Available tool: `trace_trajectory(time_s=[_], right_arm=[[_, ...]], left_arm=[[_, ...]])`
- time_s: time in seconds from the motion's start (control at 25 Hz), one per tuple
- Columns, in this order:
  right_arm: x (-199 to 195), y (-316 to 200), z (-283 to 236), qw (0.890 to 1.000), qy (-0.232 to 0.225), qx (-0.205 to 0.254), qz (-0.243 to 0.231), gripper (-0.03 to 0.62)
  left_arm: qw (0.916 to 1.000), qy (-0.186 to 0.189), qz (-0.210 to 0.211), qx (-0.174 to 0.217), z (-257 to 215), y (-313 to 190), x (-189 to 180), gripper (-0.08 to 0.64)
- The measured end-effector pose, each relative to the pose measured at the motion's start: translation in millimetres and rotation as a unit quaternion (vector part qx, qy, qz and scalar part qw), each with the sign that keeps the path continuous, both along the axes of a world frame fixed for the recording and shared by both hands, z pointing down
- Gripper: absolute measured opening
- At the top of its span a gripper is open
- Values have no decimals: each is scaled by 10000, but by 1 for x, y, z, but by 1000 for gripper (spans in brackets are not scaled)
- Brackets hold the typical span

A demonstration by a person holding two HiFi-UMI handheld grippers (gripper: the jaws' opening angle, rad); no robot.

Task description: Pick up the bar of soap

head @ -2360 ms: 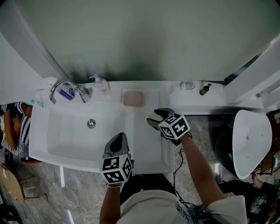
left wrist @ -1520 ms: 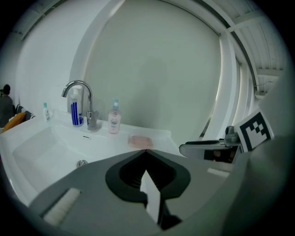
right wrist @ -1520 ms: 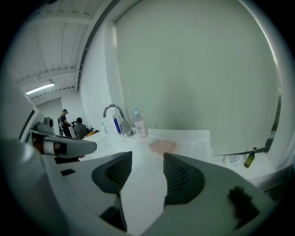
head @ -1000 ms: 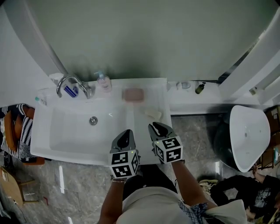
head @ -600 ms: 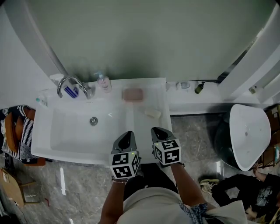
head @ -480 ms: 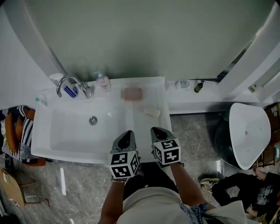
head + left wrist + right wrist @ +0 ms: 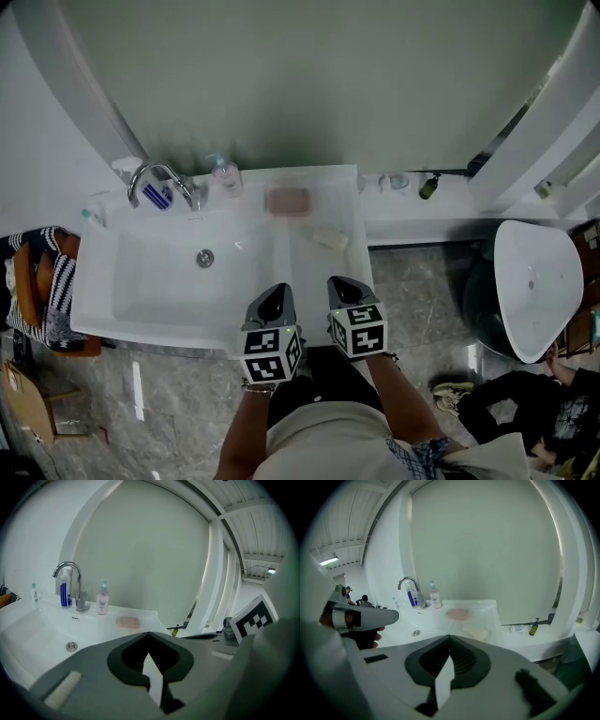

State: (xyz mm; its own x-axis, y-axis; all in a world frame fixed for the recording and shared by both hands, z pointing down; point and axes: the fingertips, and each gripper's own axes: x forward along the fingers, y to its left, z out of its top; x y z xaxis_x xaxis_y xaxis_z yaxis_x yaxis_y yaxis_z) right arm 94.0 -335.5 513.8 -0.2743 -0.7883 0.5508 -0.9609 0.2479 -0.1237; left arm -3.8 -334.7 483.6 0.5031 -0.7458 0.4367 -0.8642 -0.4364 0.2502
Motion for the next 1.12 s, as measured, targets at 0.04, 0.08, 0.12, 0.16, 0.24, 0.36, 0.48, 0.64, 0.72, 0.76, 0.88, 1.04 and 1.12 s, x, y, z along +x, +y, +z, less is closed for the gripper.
trace_trajectory(time_s=[0.04, 0.08, 0.12, 0.16, 0.24, 0.36, 0.48, 0.64, 0.72, 0.76, 0.88, 1.04, 1.12], right_arm=[[0, 1, -1, 10000, -16, 11, 34, 14], [0, 2, -1, 10000, -50, 14, 64, 14], [1, 3, -1, 9999, -65, 12, 79, 14], [1, 5, -1, 10000, -37, 8, 72, 14], [0, 9, -1, 10000, 43, -1, 28, 14], [0, 14, -3, 9999, -79, -11, 62, 14], [1, 19, -3, 9999, -92, 9, 86, 14], [0, 25, -5, 10000, 21, 41, 27, 14], [0, 27, -6, 10000, 40, 54, 14, 14], [-1, 27, -6, 10000, 62, 58, 0, 14], [-2, 28, -5, 9999, 109, 55, -50, 14], [-1, 27, -7, 9999, 128, 85, -59, 14], [-1, 27, -5, 9999, 139, 70, -61, 14]], left_arm=[[10000, -10, 21, -4, 1, 1, 1, 8], [10000, -11, 42, -15, 2, 3, 2, 8], [10000, 2, 57, -32, 3, 4, 3, 8], [10000, 24, 63, -50, 4, 6, 4, 8], [9999, 52, 63, -65, 4, 9, 6, 8], [10000, 24, 91, -12, 1, 13, 7, 8], [10000, 16, 74, 16, 1, 18, 6, 8], [10000, -9, 44, 16, 0, 28, 4, 8], [10000, -9, 25, 25, -1, 30, 2, 8], [10000, -7, 17, 33, -1, 30, 2, 8], [10000, 0, -17, 55, -3, 30, 1, 8], [10000, -11, 8, 82, -4, 29, 2, 9], [10000, -29, 27, 81, -3, 28, 3, 9]])
